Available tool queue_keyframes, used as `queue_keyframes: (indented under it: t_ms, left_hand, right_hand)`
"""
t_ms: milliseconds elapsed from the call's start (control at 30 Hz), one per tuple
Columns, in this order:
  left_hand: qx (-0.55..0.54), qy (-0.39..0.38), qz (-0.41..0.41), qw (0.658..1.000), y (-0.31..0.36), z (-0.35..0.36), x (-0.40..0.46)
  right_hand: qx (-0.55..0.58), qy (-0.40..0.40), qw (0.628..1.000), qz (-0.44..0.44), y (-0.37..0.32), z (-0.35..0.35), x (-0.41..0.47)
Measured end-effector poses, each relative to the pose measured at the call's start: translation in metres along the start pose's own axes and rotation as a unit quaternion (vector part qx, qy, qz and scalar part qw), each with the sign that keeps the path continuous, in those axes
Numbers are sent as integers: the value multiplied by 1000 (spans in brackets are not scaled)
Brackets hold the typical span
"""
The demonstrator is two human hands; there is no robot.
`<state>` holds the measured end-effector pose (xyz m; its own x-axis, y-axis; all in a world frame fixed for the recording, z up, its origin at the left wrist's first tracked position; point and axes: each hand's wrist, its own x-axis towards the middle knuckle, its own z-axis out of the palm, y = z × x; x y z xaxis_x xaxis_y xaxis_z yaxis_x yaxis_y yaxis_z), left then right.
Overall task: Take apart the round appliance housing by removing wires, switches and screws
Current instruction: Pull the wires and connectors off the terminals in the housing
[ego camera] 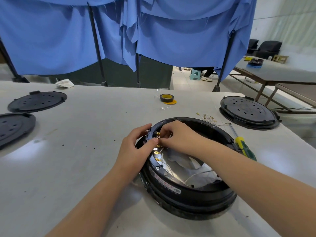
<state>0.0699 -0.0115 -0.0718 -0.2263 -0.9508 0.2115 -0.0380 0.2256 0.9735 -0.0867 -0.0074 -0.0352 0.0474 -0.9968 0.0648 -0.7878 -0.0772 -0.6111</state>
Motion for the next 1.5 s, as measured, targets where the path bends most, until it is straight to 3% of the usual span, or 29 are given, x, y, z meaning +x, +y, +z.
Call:
queue_keyframes:
  t_ms: [667, 1300, 1500]
  left_hand:
    - [-23, -7, 2, 1000, -3, 0, 3]
    - [-16, -8, 1, 1000, -4, 0, 3]
    - [-7, -11, 7, 1000, -5, 0, 4]
  right_hand:
    - [-1, -48, 999, 21, 0, -2, 4]
    - [54, 34, 997, 34, 7, -5, -3]
    - [16, -15, 1000, 12, 3, -11, -10]
